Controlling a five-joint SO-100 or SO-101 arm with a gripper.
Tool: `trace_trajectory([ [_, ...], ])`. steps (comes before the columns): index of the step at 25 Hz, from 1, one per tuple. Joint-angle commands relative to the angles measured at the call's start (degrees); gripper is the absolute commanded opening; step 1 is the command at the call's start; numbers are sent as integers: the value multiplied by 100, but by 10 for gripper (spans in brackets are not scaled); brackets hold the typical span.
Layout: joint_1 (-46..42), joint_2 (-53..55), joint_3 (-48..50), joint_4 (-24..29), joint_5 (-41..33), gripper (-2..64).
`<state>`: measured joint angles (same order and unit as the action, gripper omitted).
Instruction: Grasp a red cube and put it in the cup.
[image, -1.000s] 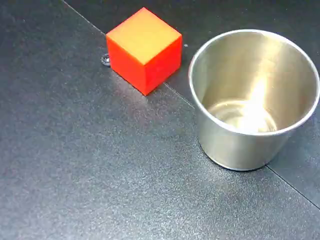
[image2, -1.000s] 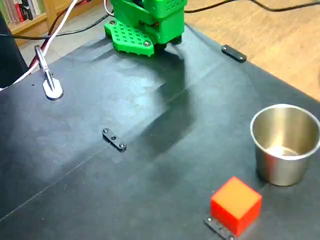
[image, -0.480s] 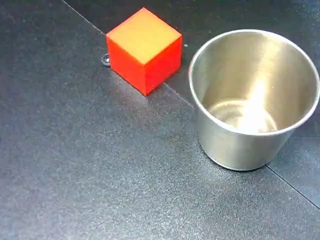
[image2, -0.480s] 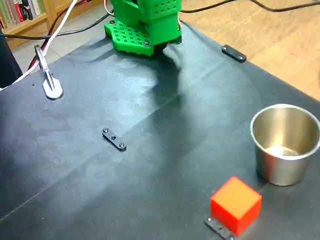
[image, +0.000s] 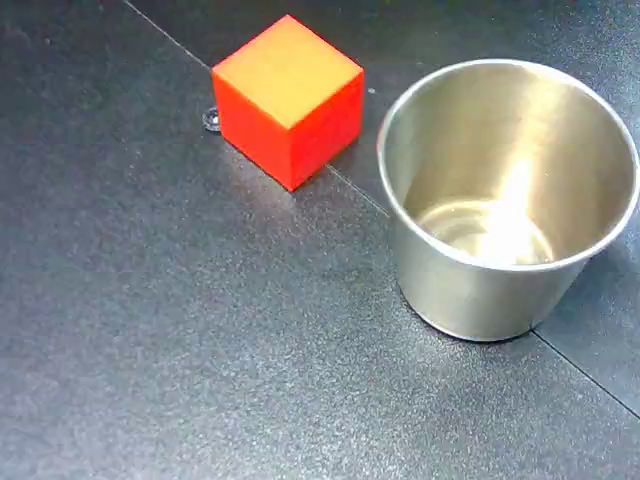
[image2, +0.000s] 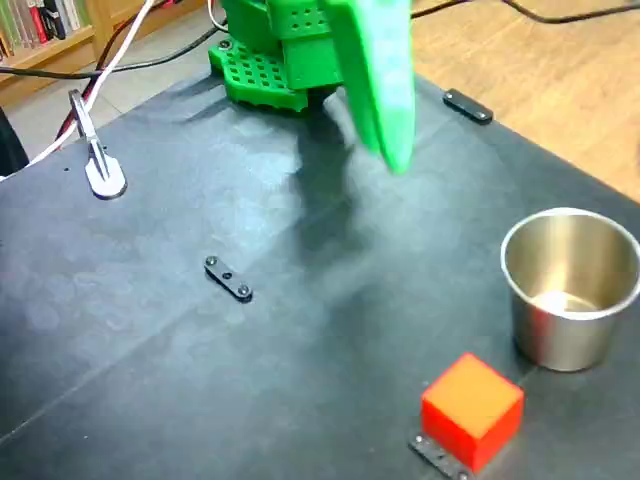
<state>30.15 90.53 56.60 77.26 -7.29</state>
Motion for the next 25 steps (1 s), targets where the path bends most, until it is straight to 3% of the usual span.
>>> trace_trajectory([
  [1,44,-316,-255,-123,-712,222],
  [6,9,-932,-264,-211,-1670,223],
  [19,-334,-2347,-765,-132,-1775,230],
  [25,-642,-2531,-905,-114,-1767,350],
])
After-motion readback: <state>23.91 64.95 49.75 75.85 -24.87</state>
